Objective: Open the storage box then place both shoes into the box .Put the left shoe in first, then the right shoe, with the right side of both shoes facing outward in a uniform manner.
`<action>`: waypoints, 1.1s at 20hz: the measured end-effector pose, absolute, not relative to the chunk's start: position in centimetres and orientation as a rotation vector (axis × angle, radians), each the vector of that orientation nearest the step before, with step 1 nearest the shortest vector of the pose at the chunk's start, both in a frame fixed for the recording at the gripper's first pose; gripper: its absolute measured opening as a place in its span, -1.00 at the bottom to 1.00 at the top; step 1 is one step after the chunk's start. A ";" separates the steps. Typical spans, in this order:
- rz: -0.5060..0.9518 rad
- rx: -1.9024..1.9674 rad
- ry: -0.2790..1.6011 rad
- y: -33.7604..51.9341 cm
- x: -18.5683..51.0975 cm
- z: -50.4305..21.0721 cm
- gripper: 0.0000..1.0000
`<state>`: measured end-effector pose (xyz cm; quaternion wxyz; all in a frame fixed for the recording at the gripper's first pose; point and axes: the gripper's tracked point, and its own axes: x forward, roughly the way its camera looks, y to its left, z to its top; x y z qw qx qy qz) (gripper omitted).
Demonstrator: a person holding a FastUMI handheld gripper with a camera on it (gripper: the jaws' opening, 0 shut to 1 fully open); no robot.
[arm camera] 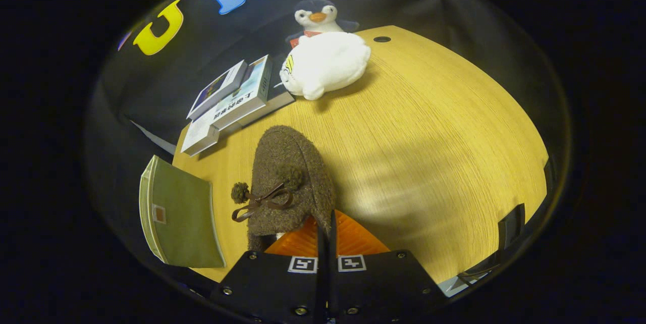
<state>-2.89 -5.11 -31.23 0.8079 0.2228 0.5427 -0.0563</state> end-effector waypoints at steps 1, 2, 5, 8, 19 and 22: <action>-0.124 0.482 1.150 -4.5 -2.6 -30.4 -0.98; -0.125 0.487 1.144 -3.9 -2.4 -29.8 -0.99; -0.127 0.499 1.124 -1.6 -1.7 -27.8 -0.99; -0.119 0.495 1.105 0.6 -1.1 -26.0 -0.99; -0.049 0.535 1.040 10.8 1.1 -20.1 -0.98; -0.015 0.545 1.026 14.0 1.8 -19.0 -0.99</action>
